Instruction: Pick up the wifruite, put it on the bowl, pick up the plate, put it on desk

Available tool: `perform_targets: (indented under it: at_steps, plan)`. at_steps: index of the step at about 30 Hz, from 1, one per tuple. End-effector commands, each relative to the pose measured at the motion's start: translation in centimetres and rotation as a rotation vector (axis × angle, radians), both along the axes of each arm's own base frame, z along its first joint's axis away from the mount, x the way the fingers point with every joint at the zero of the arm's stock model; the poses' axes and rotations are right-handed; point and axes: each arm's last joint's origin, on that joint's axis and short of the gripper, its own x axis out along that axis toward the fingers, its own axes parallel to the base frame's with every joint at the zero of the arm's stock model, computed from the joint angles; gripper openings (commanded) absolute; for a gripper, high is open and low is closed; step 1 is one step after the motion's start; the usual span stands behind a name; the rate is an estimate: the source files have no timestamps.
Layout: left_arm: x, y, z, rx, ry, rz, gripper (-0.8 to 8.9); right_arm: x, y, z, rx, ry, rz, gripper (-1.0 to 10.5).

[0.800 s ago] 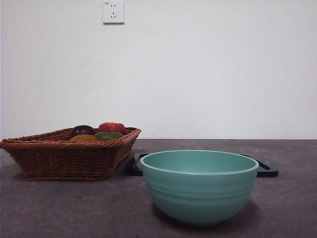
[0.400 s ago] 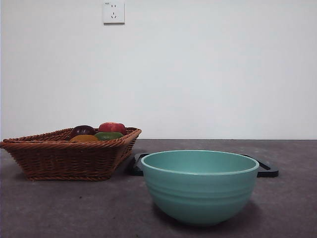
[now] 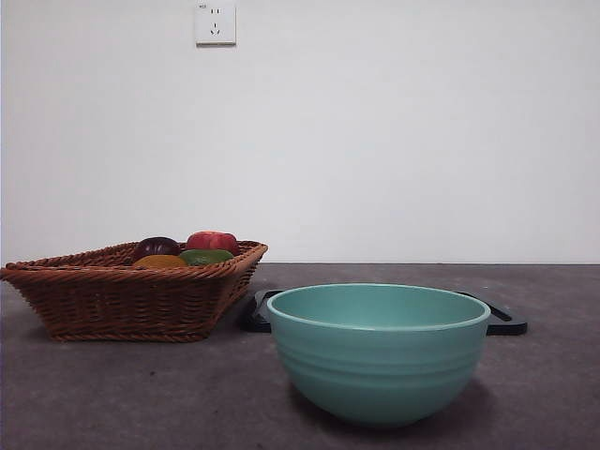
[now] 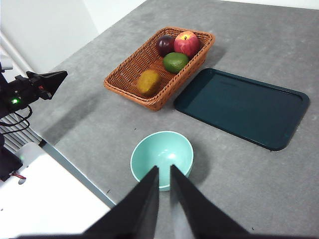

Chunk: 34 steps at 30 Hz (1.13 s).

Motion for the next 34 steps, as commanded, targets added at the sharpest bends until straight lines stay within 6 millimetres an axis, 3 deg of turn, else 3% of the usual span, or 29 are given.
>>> perform_targets:
  at_steps: [1, 7, 10, 13, 20, 27, 34]
  plan:
    - [0.1, 0.0, -0.8, 0.002, 0.026, 0.004, 0.29, -0.2, -0.1, 0.5, 0.013, -0.023, 0.008, 0.3]
    - [0.1, 0.0, -0.8, 0.002, 0.026, 0.004, 0.28, 0.1, 0.0, 0.2, 0.011, -0.021, -0.048, 0.3]
    - [0.1, 0.0, -0.8, 0.002, 0.026, 0.004, 0.28, 1.5, 0.5, -0.7, -0.072, -0.182, -0.11, 0.3]
    - [0.1, 0.0, -0.8, 0.002, 0.026, 0.004, 0.28, 3.3, 0.7, -3.1, -0.119, -0.363, -0.213, 0.3]
    - [0.1, 0.0, -0.8, 0.002, 0.026, 0.004, 0.29, 7.9, 0.4, -11.7, -0.103, -0.582, -0.431, 0.3]
    - [0.1, 0.0, -0.8, 0.002, 0.026, 0.004, 0.28, 9.4, -0.8, -18.1, -0.106, -0.522, -0.597, 0.3]
    - [0.1, 0.0, -0.8, 0.002, 0.026, 0.004, 0.28, 9.3, -1.3, -21.1, -0.157, -0.458, -0.658, 0.3]
